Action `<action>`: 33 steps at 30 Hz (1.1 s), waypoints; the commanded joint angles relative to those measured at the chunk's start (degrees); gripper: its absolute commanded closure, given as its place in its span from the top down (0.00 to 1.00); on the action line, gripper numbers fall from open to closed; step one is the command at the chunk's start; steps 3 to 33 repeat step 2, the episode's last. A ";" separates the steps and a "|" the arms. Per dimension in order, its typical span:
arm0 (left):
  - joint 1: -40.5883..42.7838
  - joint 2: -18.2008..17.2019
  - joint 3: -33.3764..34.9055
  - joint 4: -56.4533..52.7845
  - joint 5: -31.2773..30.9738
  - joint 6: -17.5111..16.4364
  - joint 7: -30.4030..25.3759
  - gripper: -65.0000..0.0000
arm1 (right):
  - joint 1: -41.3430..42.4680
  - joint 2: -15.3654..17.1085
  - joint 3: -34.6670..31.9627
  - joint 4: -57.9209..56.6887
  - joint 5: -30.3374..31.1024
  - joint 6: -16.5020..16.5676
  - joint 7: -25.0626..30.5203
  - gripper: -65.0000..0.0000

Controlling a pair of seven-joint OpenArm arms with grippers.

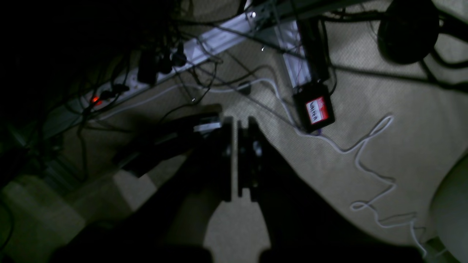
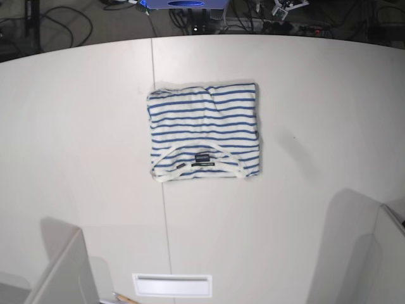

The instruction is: Fold the T-shirt properly

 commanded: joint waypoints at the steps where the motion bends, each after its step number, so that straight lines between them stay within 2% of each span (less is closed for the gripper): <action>1: 0.49 0.22 0.02 -0.04 0.20 -0.36 -0.33 0.00 | -0.48 0.72 0.12 0.01 0.03 -0.39 0.36 0.00; 33: 0.23 0.22 0.02 -0.04 0.20 -0.36 -0.33 0.00 | -0.48 0.81 0.12 0.01 0.03 -0.39 0.36 0.00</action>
